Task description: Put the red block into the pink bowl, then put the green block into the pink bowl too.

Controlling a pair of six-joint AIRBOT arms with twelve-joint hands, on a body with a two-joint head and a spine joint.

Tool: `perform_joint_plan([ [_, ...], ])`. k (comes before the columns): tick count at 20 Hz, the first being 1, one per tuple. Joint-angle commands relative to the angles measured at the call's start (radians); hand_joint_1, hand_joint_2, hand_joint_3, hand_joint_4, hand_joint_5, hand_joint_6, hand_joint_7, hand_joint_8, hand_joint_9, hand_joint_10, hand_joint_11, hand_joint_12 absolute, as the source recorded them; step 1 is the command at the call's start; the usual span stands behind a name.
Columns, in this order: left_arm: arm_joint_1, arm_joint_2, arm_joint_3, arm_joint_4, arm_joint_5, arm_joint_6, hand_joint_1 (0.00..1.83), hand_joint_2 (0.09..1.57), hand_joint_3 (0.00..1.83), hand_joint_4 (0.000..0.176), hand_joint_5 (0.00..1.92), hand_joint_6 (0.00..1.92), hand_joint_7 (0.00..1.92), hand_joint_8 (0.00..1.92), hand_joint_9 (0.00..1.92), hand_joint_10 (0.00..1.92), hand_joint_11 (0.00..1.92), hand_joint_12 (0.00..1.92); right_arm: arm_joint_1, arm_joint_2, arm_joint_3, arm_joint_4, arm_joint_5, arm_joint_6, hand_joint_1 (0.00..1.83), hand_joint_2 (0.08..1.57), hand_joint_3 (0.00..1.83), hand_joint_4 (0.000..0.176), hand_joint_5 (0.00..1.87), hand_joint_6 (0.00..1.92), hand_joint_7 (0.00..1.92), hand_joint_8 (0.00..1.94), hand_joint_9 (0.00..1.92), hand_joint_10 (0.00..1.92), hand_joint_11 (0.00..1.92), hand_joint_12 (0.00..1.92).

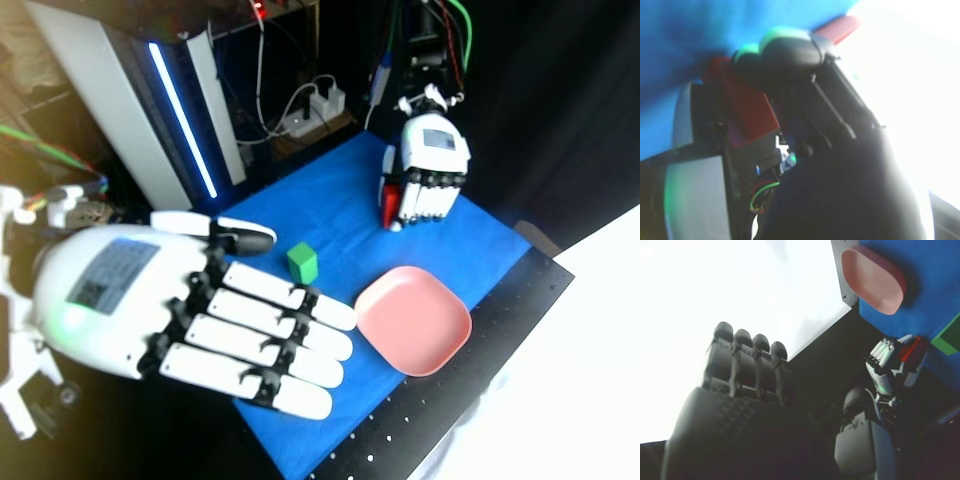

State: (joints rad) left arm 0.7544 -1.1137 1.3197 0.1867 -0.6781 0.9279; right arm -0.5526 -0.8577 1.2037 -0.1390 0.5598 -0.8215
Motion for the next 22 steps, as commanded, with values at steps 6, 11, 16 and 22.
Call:
perform_joint_plan([
  [6,-0.100,-0.021,0.067,-0.039,-0.102,0.000,1.05,1.15,0.00,0.076,0.90,1.05,0.99,1.17,1.03,1.31,0.92,1.60,0.018,-0.010,0.015,0.020,0.117,0.003,0.03,1.06,0.00,0.000,0.16,0.00,0.12,0.00,0.06,0.00,0.00,0.14],
  [11,-0.167,-0.053,0.119,-0.041,-0.060,-0.005,1.07,1.16,0.00,0.000,0.89,1.12,1.01,0.85,0.99,1.17,0.84,1.61,0.018,-0.020,0.018,0.018,0.117,0.003,0.04,1.02,0.00,0.000,0.16,0.00,0.11,0.00,0.04,0.00,0.00,0.11],
  [16,-0.223,-0.098,0.193,-0.040,0.006,-0.021,1.14,1.13,0.00,0.000,0.96,1.00,1.25,0.44,1.23,0.94,1.08,1.37,0.018,-0.035,0.021,0.010,0.117,0.003,0.03,0.98,0.00,0.000,0.13,0.00,0.12,0.01,0.03,0.00,0.00,0.05],
  [22,-0.276,-0.132,0.257,-0.032,0.079,-0.021,1.10,1.12,0.00,0.000,0.97,0.99,1.40,0.08,1.27,0.86,1.09,1.37,0.018,-0.076,0.039,0.010,0.118,0.003,0.04,0.98,0.00,0.000,0.16,0.01,0.13,0.01,0.05,0.01,0.01,0.01],
])
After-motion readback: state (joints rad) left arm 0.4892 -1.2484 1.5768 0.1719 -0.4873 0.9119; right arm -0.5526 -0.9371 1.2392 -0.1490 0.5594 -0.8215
